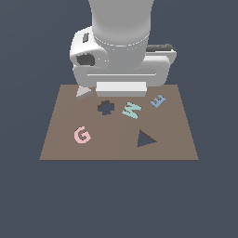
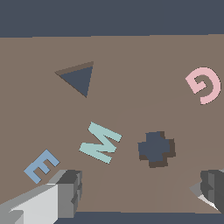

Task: Insert a designated object into the corresponding slot on a board.

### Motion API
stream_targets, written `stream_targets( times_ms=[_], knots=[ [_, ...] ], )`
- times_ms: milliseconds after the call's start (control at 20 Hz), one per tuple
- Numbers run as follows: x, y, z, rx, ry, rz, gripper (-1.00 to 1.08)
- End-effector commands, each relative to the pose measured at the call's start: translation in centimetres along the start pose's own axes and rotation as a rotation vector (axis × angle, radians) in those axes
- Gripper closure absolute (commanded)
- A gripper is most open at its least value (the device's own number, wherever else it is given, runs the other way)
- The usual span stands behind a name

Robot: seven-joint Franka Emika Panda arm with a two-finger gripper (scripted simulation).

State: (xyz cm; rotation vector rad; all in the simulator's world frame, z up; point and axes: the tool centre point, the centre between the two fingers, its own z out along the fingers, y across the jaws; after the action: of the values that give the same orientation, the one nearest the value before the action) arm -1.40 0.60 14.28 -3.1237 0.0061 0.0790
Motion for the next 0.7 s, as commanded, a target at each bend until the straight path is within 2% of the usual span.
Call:
stream_targets(
  times_ms=[0,350,650],
  knots=[
    [0.0,0.0,0.0,0.0,0.0,0.0,-0.92],
    [-0.7,1.1,0.7,-0.001,0.004,0.007,-0.92],
    [-2.4,4.0,2.6,-0.005,0.015,0.026,-0.92]
  ],
)
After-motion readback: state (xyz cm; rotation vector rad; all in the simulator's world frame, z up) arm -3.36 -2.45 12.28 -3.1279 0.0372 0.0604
